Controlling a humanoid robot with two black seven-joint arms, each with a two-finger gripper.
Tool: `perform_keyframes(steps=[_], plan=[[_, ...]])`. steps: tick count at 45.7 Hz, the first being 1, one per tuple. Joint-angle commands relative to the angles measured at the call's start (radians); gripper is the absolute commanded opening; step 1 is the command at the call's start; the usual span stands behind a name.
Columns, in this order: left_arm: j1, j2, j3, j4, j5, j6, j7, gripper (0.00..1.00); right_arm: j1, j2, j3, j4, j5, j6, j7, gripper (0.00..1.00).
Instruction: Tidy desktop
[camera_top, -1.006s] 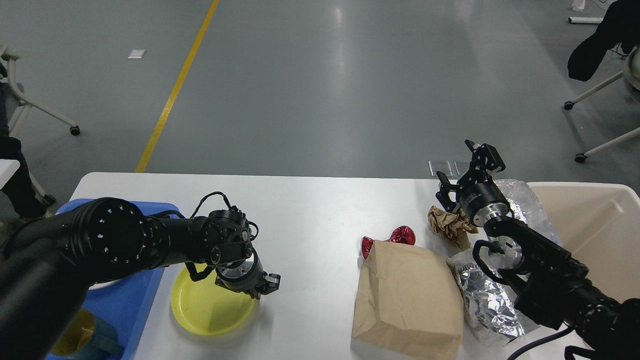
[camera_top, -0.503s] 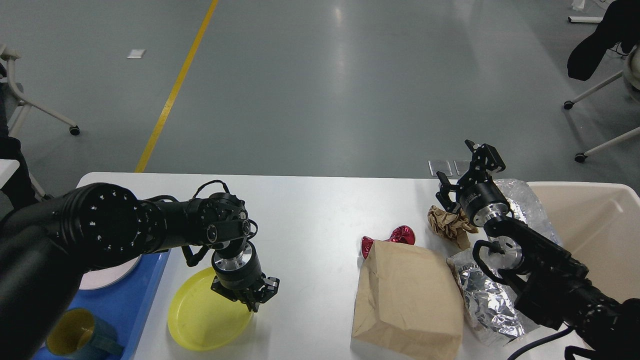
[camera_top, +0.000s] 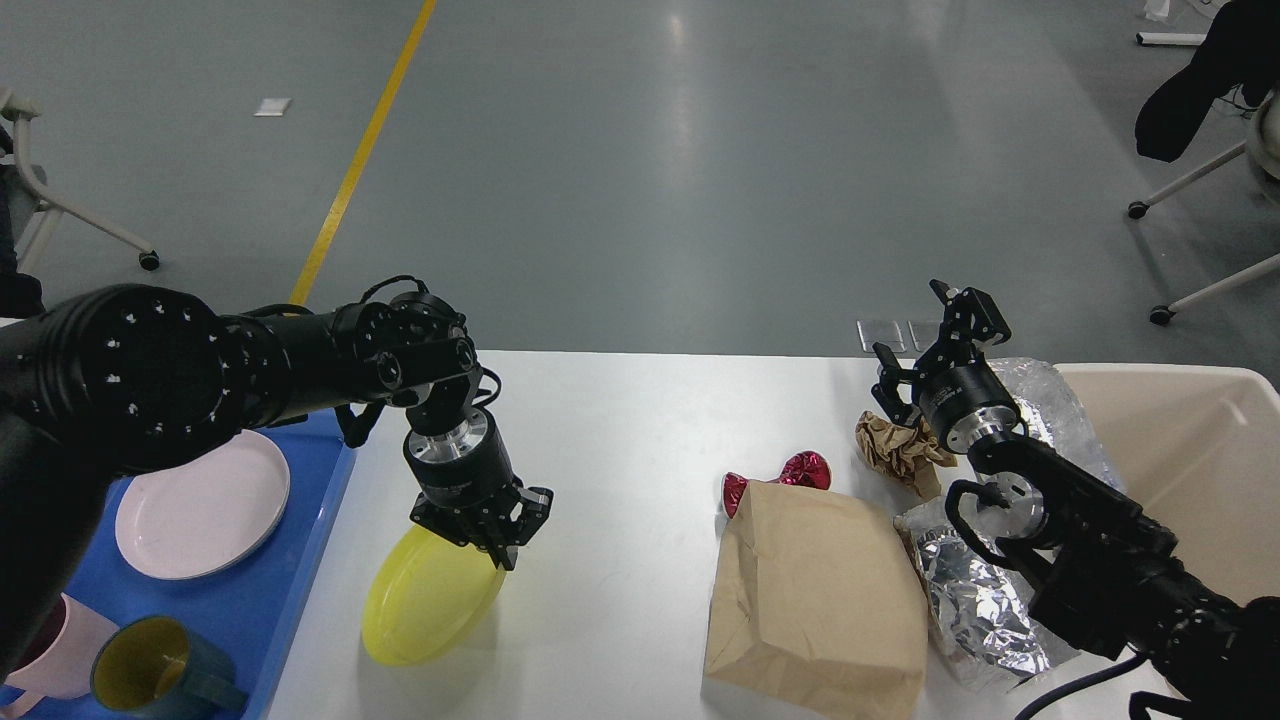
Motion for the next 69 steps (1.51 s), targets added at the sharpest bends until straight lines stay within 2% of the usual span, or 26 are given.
perform_keyframes(steps=[1, 8, 13, 20, 28, 39, 51, 69], plan=[[-0.051, 0.017, 0.001, 0.000, -0.001, 0.000, -0.029, 0.00, 0.001, 0.000, 0.001, 0.000, 0.001, 0.000, 0.000, 1.00], [-0.100, 0.042, 0.008, -0.001, -0.001, 0.000, -0.063, 0.00, 0.001, 0.000, 0.001, 0.002, 0.001, 0.000, 0.000, 1.00], [-0.117, 0.045, 0.010, -0.003, -0.001, 0.000, -0.072, 0.00, 0.001, 0.000, 0.001, 0.000, -0.001, 0.000, 0.000, 1.00], [-0.120, 0.066, 0.025, -0.003, 0.002, 0.000, -0.069, 0.00, 0.001, 0.000, 0.001, 0.002, 0.001, 0.000, 0.000, 1.00], [-0.122, 0.149, 0.090, 0.012, 0.013, 0.000, -0.064, 0.00, 0.001, 0.000, 0.001, 0.002, 0.001, 0.000, 0.000, 1.00], [-0.099, 0.262, 0.185, 0.169, 0.027, 0.000, -0.053, 0.00, -0.001, 0.000, 0.001, 0.002, 0.001, 0.000, 0.000, 1.00], [0.015, 0.305, 0.203, 0.317, 0.066, 0.000, -0.052, 0.00, 0.001, 0.000, 0.001, 0.000, 0.001, 0.000, 0.000, 1.00], [0.212, 0.285, 0.189, 0.402, 0.100, 0.000, -0.050, 0.00, -0.001, 0.000, 0.001, 0.002, -0.001, 0.000, 0.000, 1.00]])
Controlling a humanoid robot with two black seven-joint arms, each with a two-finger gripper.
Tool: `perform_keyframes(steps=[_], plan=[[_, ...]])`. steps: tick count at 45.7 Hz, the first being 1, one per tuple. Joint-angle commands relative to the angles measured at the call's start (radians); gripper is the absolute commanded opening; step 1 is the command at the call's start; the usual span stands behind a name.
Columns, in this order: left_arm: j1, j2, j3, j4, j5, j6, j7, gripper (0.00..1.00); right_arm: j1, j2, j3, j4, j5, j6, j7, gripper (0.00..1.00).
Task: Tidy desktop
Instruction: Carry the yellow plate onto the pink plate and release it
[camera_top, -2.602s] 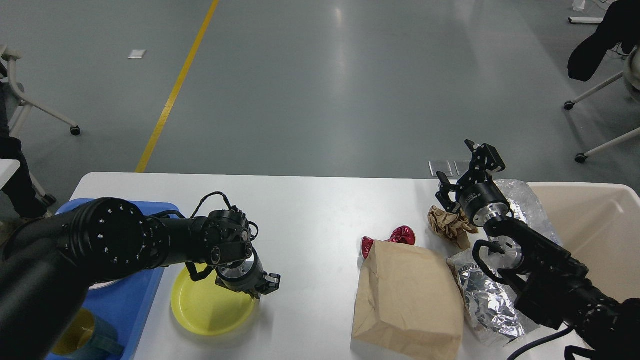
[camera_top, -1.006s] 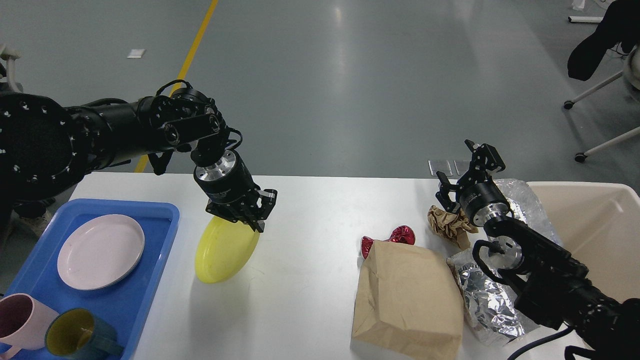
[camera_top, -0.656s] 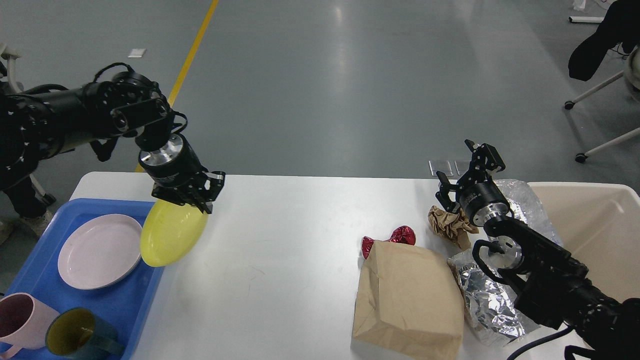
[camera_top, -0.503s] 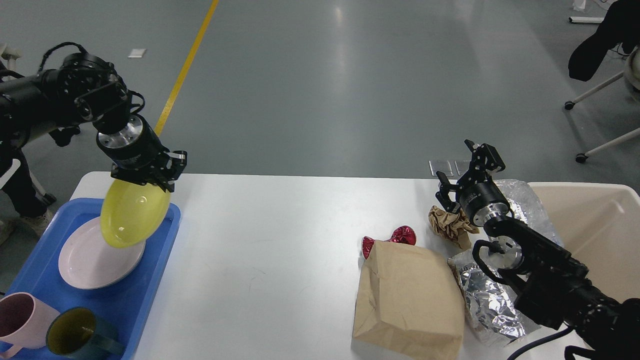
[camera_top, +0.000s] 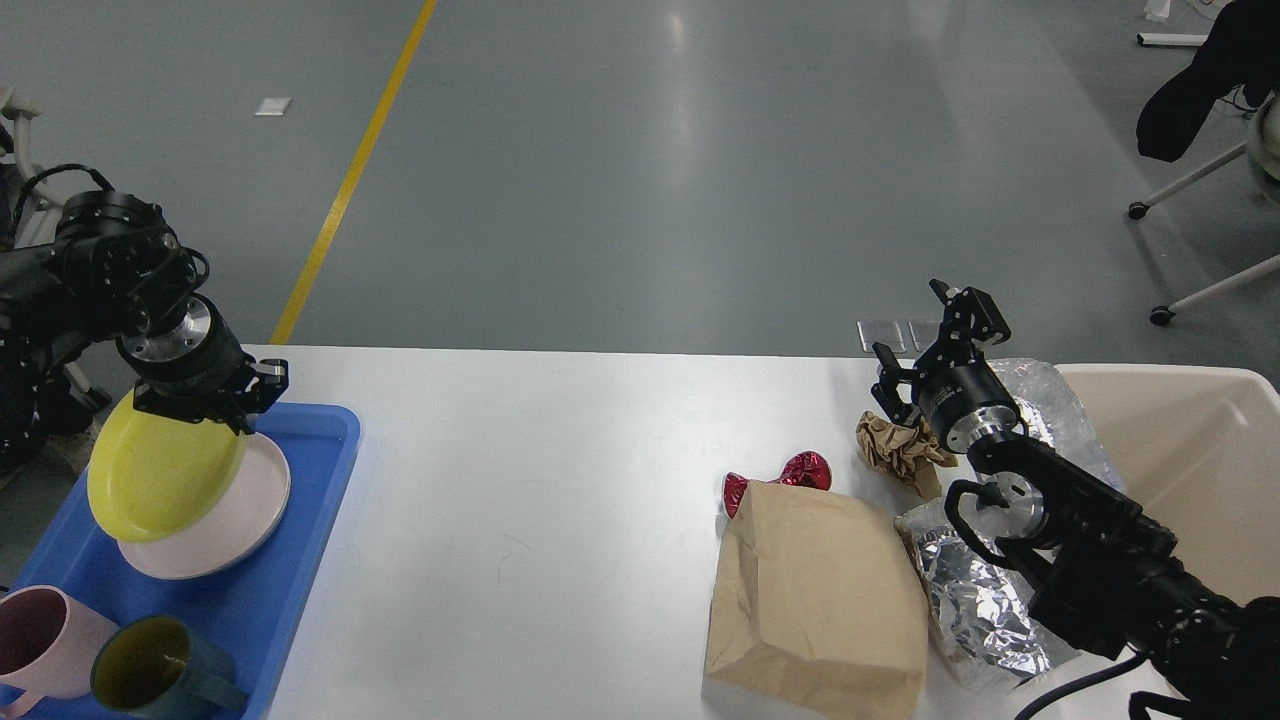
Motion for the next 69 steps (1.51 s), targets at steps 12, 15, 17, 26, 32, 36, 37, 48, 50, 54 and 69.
perform_keyframes(steps=[12, 15, 17, 26, 32, 36, 37, 48, 50, 54, 69], plan=[[0.087, -0.014, -0.014, 0.013, 0.002, 0.099, 0.000, 0.00, 0.000, 0.000, 0.000, 0.001, -0.001, 0.000, 0.000, 1.00], [0.091, -0.014, -0.014, 0.013, 0.004, 0.130, 0.000, 0.00, 0.000, 0.000, 0.000, -0.001, -0.001, 0.000, 0.000, 1.00], [0.091, -0.014, -0.014, 0.013, 0.004, 0.141, 0.000, 0.00, -0.001, 0.000, 0.000, -0.001, 0.000, 0.000, 0.000, 1.00], [0.099, -0.016, -0.011, 0.013, 0.004, 0.200, 0.000, 0.00, 0.000, 0.000, 0.000, -0.001, -0.001, 0.000, 0.000, 1.00], [0.131, -0.026, -0.014, 0.013, 0.004, 0.269, 0.000, 0.00, 0.000, 0.000, 0.000, -0.001, 0.000, 0.000, 0.000, 1.00], [0.154, -0.037, -0.014, 0.013, 0.004, 0.294, 0.008, 0.00, 0.000, 0.000, 0.000, 0.001, 0.000, 0.000, 0.000, 1.00], [0.157, -0.040, -0.014, 0.013, 0.004, 0.299, 0.009, 0.00, 0.000, 0.000, 0.000, 0.001, -0.001, 0.000, 0.000, 1.00], [0.193, -0.056, -0.017, 0.013, 0.002, 0.331, 0.012, 0.00, 0.000, 0.000, 0.000, -0.001, 0.000, 0.000, 0.000, 1.00], [0.196, -0.059, -0.017, 0.013, 0.002, 0.331, 0.012, 0.00, -0.001, 0.000, 0.000, -0.001, 0.000, 0.000, 0.000, 1.00], [0.202, -0.059, -0.017, 0.013, 0.002, 0.329, 0.012, 0.01, 0.000, 0.000, 0.000, 0.001, -0.001, 0.000, 0.000, 1.00], [0.213, -0.059, -0.015, 0.013, 0.002, 0.345, 0.012, 0.49, -0.001, 0.000, -0.001, -0.001, -0.001, 0.000, 0.000, 1.00]])
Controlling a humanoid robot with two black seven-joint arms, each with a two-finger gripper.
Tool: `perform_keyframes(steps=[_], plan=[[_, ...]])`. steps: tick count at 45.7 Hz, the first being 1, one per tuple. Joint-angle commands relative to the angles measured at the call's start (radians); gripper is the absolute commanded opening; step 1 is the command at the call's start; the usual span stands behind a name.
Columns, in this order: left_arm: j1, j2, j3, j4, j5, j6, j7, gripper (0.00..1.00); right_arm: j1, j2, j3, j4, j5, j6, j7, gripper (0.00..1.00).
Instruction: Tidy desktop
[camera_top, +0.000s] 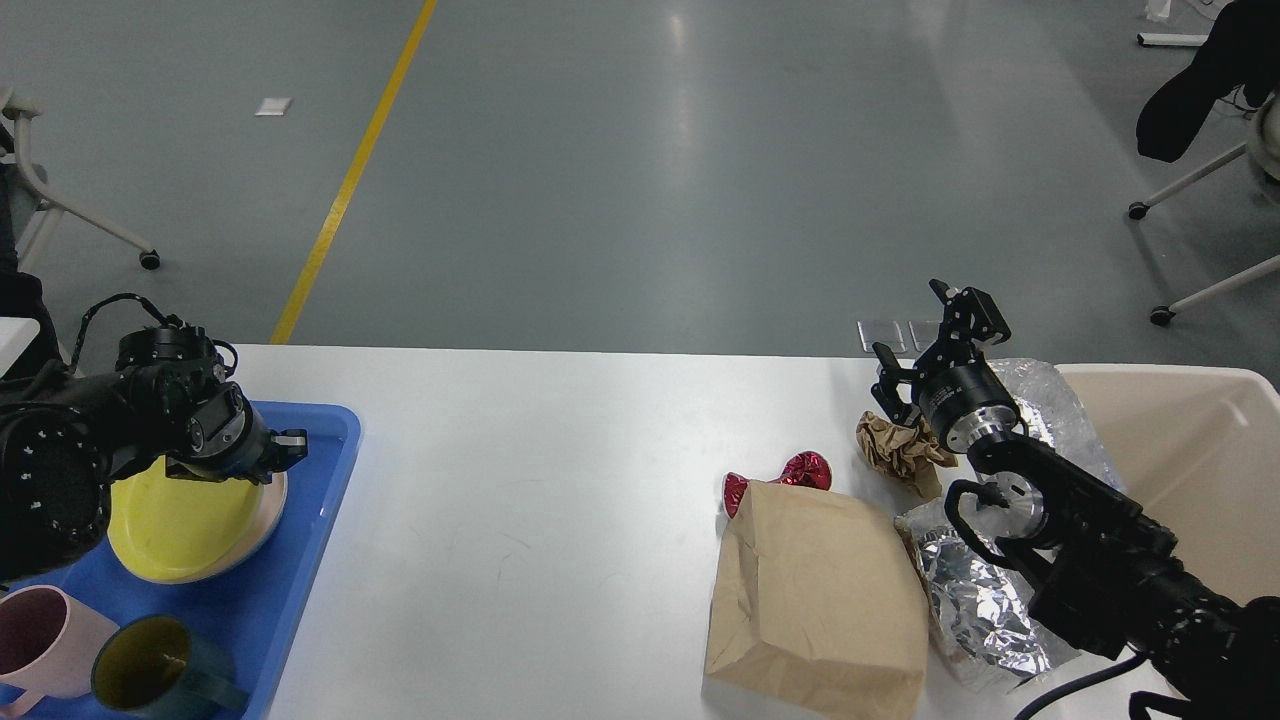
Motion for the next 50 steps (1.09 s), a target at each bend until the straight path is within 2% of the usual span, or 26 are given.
perform_keyframes(steps=[1, 10, 15, 21, 26, 40, 50], plan=[[0.000, 0.002, 0.002, 0.000, 0.000, 0.015, 0.000, 0.51, 0.000, 0.000, -0.001, 0.000, 0.000, 0.000, 0.000, 1.00], [-0.006, 0.006, 0.002, -0.002, -0.002, 0.059, -0.002, 0.78, 0.000, 0.000, 0.000, 0.001, 0.000, 0.000, 0.000, 1.00], [-0.032, 0.008, -0.001, -0.020, -0.003, 0.026, -0.006, 0.96, 0.000, 0.000, 0.000, 0.000, 0.000, 0.000, 0.000, 1.00], [-0.115, 0.011, -0.017, -0.028, -0.005, -0.088, -0.012, 0.96, 0.000, 0.000, 0.000, 0.000, 0.000, 0.000, 0.000, 1.00], [-0.195, 0.006, -0.099, -0.028, -0.014, -0.122, -0.008, 0.96, 0.000, 0.000, 0.000, 0.000, 0.000, 0.000, 0.000, 1.00], [-0.333, 0.005, -0.555, -0.003, -0.020, -0.097, -0.002, 0.96, 0.000, 0.000, 0.000, 0.000, 0.000, 0.000, 0.000, 1.00], [-0.373, 0.012, -0.885, -0.002, -0.021, -0.001, -0.002, 0.96, 0.000, 0.000, 0.000, 0.000, 0.000, 0.000, 0.000, 1.00]])
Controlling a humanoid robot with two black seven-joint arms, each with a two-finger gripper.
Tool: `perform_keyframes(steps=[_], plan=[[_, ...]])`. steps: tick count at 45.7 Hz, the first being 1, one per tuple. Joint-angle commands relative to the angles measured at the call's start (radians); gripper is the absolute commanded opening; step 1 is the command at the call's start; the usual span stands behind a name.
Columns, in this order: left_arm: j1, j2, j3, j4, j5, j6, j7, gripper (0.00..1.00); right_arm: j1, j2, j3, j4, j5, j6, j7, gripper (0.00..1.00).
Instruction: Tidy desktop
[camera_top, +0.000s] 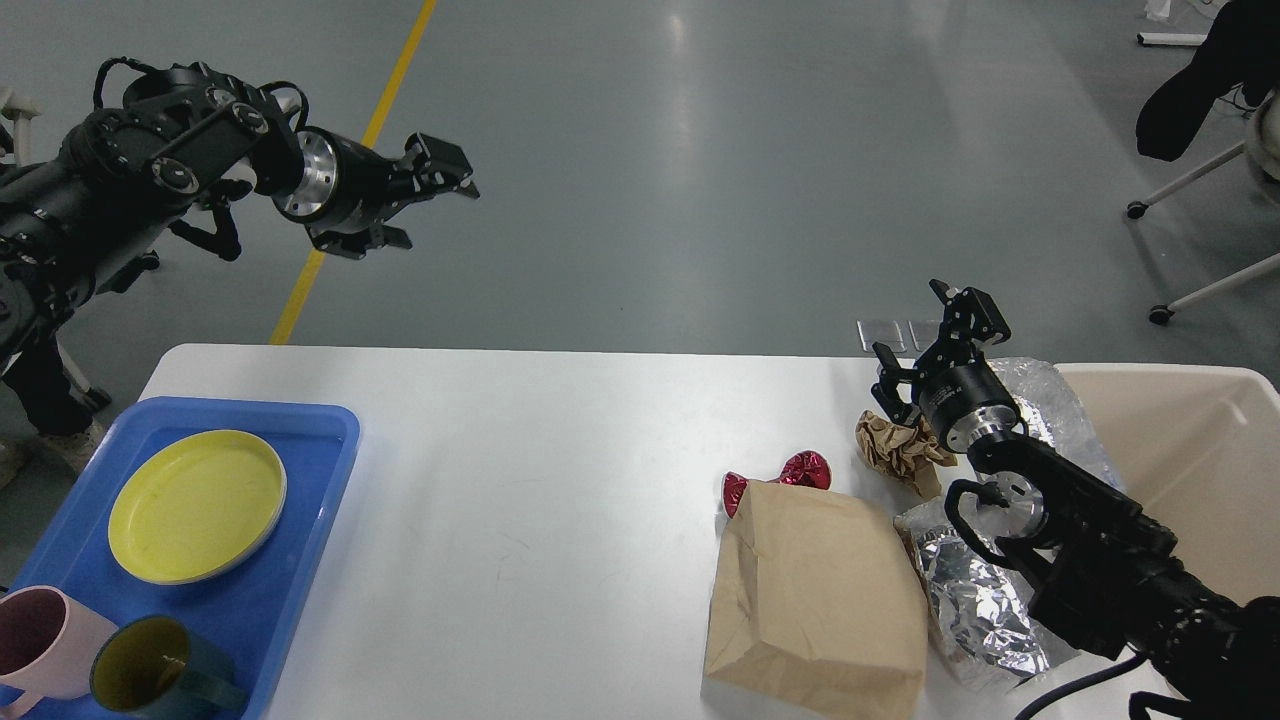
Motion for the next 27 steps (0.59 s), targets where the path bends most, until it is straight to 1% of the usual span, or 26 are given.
perform_keyframes(steps=[1, 2, 8, 14, 18, 23, 27], plan=[[-0.013, 0.012, -0.210, 0.000, 0.002, 0.060, 0.000, 0.96, 0.000, 0.000, 0.000, 0.000, 0.001, 0.000, 0.000, 1.00], [-0.014, 0.015, -0.261, 0.002, 0.002, 0.074, 0.000, 0.96, 0.000, 0.000, -0.001, 0.000, 0.001, 0.000, 0.000, 1.00], [-0.020, 0.038, -0.454, 0.034, 0.001, 0.128, -0.003, 0.96, -0.001, 0.000, 0.000, 0.001, 0.001, 0.000, 0.000, 1.00], [-0.016, 0.058, -0.597, 0.055, 0.001, 0.149, -0.009, 0.96, 0.000, 0.000, 0.000, 0.001, 0.001, 0.000, 0.000, 1.00], [-0.005, 0.062, -0.649, 0.065, 0.002, 0.171, -0.016, 0.96, 0.000, 0.000, -0.001, 0.001, 0.001, 0.000, 0.000, 1.00], [0.006, 0.064, -0.658, 0.066, 0.001, 0.180, -0.004, 0.96, 0.000, 0.000, 0.000, 0.001, -0.001, 0.000, 0.000, 1.00], [0.010, 0.061, -0.661, 0.066, -0.001, 0.184, -0.004, 0.96, -0.001, 0.000, 0.000, 0.001, 0.001, 0.000, 0.000, 1.00]])
